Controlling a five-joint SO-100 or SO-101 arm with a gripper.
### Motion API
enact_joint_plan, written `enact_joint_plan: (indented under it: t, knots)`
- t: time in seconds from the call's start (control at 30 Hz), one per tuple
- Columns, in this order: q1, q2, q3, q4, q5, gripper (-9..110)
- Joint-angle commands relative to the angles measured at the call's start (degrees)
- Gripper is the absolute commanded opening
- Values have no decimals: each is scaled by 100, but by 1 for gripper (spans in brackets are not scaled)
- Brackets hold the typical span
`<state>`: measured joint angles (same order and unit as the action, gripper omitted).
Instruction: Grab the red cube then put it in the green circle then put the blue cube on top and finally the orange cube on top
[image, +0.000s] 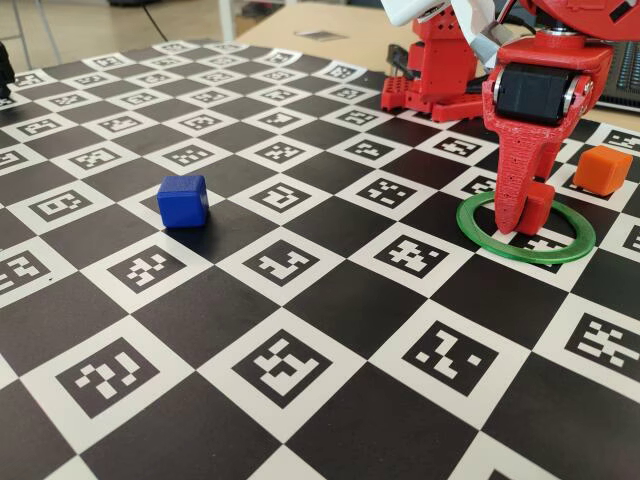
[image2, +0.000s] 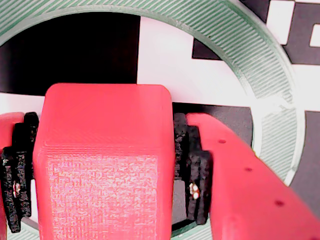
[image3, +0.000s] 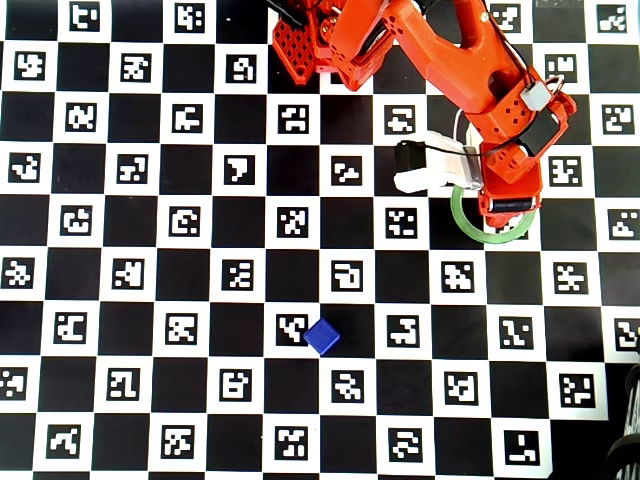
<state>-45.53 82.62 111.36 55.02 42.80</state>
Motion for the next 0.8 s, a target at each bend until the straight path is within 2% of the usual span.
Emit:
enact_joint_plan:
  t: [0.0, 0.77]
  knots:
    - [-53, 88, -88, 62, 79, 13]
    - [-132, 527, -272, 308, -53, 31]
